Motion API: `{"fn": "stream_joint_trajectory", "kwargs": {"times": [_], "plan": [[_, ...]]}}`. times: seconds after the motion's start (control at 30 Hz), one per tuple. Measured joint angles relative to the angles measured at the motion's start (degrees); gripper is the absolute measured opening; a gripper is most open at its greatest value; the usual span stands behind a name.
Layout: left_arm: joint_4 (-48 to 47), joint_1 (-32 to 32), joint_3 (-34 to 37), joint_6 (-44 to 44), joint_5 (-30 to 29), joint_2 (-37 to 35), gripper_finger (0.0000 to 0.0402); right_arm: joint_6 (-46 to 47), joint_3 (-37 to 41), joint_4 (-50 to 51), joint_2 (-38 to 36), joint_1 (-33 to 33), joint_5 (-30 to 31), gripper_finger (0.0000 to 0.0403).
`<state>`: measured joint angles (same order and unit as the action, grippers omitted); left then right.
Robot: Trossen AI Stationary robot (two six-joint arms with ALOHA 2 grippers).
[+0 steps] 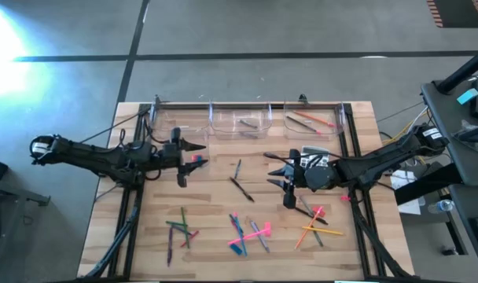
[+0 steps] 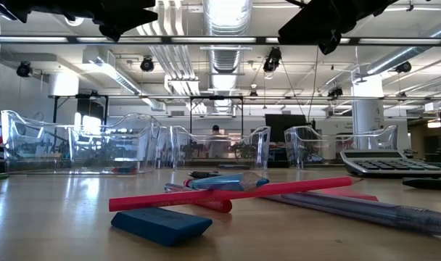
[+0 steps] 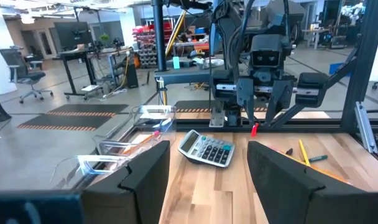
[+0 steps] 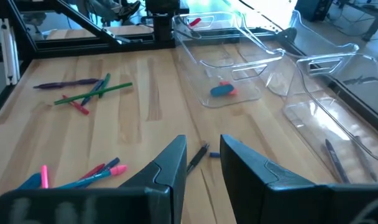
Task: Sort crayons/erasers/pens/pencils in bins
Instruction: Put the black pen into the top left transparent bin
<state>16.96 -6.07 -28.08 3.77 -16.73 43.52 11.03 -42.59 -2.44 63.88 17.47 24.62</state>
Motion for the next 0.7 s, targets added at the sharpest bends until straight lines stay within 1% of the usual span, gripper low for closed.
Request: {"fn": "stream_joint_trajectory", "kwargs": {"times": [0.7], "plan": [[0.53, 0.04, -0.27, 1.57, 0.00, -0.04, 0.0201, 0.98, 0.02, 0.46, -0.02, 0.00, 0.00, 0.0089]]}}
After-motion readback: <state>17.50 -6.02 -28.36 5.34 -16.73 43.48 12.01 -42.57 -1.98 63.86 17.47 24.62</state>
